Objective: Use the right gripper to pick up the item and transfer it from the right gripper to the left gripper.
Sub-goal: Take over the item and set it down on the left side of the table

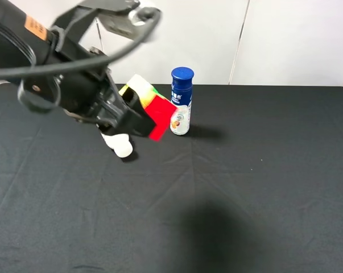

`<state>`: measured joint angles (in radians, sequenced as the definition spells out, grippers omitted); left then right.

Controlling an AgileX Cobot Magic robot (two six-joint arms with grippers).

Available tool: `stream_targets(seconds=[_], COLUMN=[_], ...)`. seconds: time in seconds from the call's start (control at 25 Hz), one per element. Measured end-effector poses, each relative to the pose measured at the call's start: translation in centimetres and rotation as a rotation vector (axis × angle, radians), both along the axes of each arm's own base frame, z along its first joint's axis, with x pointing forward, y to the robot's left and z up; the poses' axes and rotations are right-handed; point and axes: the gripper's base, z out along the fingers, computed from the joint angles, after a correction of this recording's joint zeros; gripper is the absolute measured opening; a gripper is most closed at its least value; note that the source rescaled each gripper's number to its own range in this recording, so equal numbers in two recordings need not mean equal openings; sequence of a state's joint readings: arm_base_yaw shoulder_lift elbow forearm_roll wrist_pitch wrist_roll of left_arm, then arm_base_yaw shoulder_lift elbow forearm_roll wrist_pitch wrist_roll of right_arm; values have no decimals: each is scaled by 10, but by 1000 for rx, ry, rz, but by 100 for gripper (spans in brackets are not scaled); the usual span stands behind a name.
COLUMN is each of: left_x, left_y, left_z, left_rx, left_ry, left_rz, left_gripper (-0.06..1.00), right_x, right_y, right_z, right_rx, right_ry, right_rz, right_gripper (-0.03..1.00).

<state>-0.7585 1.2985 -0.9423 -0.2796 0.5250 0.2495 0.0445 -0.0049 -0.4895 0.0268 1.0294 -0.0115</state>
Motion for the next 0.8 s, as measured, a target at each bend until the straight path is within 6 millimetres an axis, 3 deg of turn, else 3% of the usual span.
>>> stream_targets(seconds=[0.48, 0.8], left_x=[43, 58], left_y=[65, 107], left_z=[-5, -8], left_rx=[92, 169], left_ry=[45, 58], left_rz=[252, 386], left_gripper=[0, 0], right_x=[0, 0], right_y=[0, 0], right_z=[0, 0], right_rx=[0, 0], right_ry=[0, 0], right_rz=[0, 0], right_gripper=[99, 99])
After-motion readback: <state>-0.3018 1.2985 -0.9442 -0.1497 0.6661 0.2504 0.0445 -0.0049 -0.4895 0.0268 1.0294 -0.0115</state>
